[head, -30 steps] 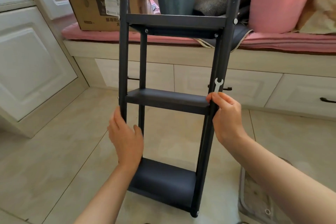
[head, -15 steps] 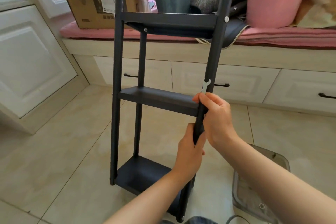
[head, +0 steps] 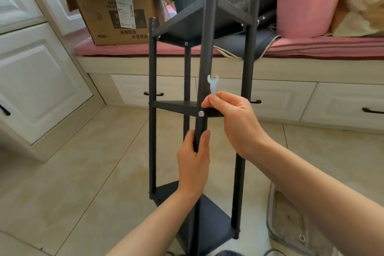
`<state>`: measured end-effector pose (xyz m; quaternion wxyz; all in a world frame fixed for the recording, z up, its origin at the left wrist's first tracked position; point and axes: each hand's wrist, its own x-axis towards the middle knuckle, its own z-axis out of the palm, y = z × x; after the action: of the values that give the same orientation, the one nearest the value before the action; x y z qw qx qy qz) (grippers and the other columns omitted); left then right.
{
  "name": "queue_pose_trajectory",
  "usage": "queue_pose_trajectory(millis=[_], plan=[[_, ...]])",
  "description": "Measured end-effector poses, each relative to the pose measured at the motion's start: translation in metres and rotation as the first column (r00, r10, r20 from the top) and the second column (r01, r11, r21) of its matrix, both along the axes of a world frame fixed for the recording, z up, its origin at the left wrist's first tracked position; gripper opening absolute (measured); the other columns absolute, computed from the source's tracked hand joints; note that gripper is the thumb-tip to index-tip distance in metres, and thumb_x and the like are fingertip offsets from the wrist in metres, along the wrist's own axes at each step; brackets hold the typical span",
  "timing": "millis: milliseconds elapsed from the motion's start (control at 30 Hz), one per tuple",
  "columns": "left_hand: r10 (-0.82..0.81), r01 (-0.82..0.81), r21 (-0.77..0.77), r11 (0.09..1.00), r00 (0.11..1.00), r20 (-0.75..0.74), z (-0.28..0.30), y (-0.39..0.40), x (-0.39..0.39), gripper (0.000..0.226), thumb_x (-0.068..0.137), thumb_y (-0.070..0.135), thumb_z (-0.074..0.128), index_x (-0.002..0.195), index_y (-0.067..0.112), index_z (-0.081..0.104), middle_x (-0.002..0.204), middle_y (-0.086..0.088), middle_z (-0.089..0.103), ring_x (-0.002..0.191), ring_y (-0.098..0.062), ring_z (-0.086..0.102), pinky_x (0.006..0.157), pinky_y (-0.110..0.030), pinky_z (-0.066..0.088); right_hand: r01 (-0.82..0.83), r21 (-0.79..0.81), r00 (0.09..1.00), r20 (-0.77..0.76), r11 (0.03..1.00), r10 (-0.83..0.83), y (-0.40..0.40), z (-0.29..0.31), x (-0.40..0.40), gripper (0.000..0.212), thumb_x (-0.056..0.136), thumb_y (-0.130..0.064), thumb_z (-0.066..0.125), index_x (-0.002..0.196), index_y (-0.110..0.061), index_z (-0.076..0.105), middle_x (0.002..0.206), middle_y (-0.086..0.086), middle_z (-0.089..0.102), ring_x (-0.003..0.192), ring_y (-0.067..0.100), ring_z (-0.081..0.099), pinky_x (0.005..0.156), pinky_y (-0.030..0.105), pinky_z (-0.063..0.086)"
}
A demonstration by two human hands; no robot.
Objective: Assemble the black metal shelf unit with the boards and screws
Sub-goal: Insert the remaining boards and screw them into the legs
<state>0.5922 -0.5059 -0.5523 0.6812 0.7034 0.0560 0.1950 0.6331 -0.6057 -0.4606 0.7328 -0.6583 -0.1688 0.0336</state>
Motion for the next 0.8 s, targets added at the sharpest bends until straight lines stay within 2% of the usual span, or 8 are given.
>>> queue_pose_trajectory(millis=[67, 133, 200, 367, 500, 667, 800], plan=[[0.013, -0.013, -0.034, 0.999, 1.0, 0.007, 0.008, 0.003, -0.001, 0.04, 0.087, 0.053, 0.055, 0.088, 0.013, 0.058, 0.059, 0.004, 0.048, 0.049, -0.009, 0.043, 0.044, -0.02, 0.038, -0.011, -0.027, 1.0, 0.02, 1.0, 0.011, -0.002, 0.004, 0.0, 0.025, 0.099, -0.019, 0.053, 0.083, -0.014, 0.072, 0.095, -0.009, 0.072, 0.093, -0.005, 0.063, 0.077, 0.006, 0.045], [0.019, -0.019, -0.052, 0.998, 1.0, -0.001, 0.014, 0.008, -0.003, 0.04, 0.091, 0.051, 0.054, 0.085, 0.011, 0.057, 0.058, 0.001, 0.047, 0.046, -0.01, 0.041, 0.041, -0.021, 0.036, 0.005, -0.049, 0.999, 0.039, 0.999, -0.003, -0.006, 0.002, -0.002, 0.024, 0.099, -0.018, 0.054, 0.086, -0.014, 0.073, 0.103, -0.008, 0.072, 0.103, -0.005, 0.062, 0.09, 0.016, 0.046], [0.01, -0.011, -0.062, 0.998, 1.0, -0.012, 0.017, 0.015, -0.005, 0.038, 0.094, 0.048, 0.054, 0.084, 0.011, 0.056, 0.058, -0.002, 0.047, 0.044, -0.012, 0.041, 0.039, -0.023, 0.036, 0.029, -0.088, 0.996, 0.09, 0.996, -0.021, -0.011, -0.003, -0.006, 0.023, 0.1, -0.018, 0.053, 0.089, -0.015, 0.074, 0.106, -0.006, 0.071, 0.106, 0.0, 0.062, 0.095, 0.023, 0.048], [-0.032, 0.029, -0.078, 0.997, 0.999, -0.04, 0.025, 0.038, -0.006, 0.033, 0.088, 0.052, 0.059, 0.082, 0.019, 0.06, 0.059, -0.005, 0.047, 0.042, -0.016, 0.04, 0.037, -0.025, 0.033, 0.092, -0.26, 0.986, 0.159, 0.961, -0.051, -0.014, -0.027, -0.018, 0.017, 0.097, -0.022, 0.057, 0.099, -0.021, 0.074, 0.098, 0.0, 0.064, 0.084, 0.008, 0.061, 0.077, 0.024, 0.054], [-0.048, 0.043, -0.086, 0.995, 0.997, -0.056, 0.025, 0.051, -0.008, 0.026, 0.087, 0.055, 0.061, 0.072, 0.034, 0.061, 0.058, -0.005, 0.047, 0.04, -0.014, 0.038, 0.036, -0.023, 0.032, 0.216, -0.405, 0.964, 0.233, 0.888, -0.127, -0.006, -0.046, -0.019, 0.015, 0.095, -0.017, 0.062, 0.102, -0.017, 0.075, 0.082, -0.008, 0.062, 0.071, 0.005, 0.058, 0.072, 0.02, 0.049], [-0.063, 0.056, -0.13, 0.99, 0.996, -0.055, 0.022, 0.052, -0.009, 0.032, 0.08, 0.063, 0.063, 0.07, 0.033, 0.058, 0.057, -0.002, 0.049, 0.037, -0.013, 0.038, 0.034, -0.023, 0.033, 0.243, -0.435, 0.951, 0.282, 0.867, -0.126, -0.002, -0.053, -0.018, 0.016, 0.091, -0.017, 0.068, 0.105, -0.015, 0.075, 0.085, -0.009, 0.07, 0.075, 0.003, 0.064, 0.072, 0.017, 0.054], [-0.062, 0.05, -0.164, 0.985, 0.996, -0.068, 0.021, 0.047, -0.009, 0.039, 0.078, 0.066, 0.061, 0.068, 0.029, 0.056, 0.056, -0.003, 0.049, 0.036, -0.014, 0.037, 0.034, -0.023, 0.033, 0.205, -0.463, 0.967, 0.231, 0.862, -0.106, 0.001, -0.058, -0.018, 0.014, 0.093, -0.018, 0.065, 0.101, -0.012, 0.075, 0.077, -0.008, 0.068, 0.07, 0.004, 0.063, 0.063, 0.014, 0.051]])
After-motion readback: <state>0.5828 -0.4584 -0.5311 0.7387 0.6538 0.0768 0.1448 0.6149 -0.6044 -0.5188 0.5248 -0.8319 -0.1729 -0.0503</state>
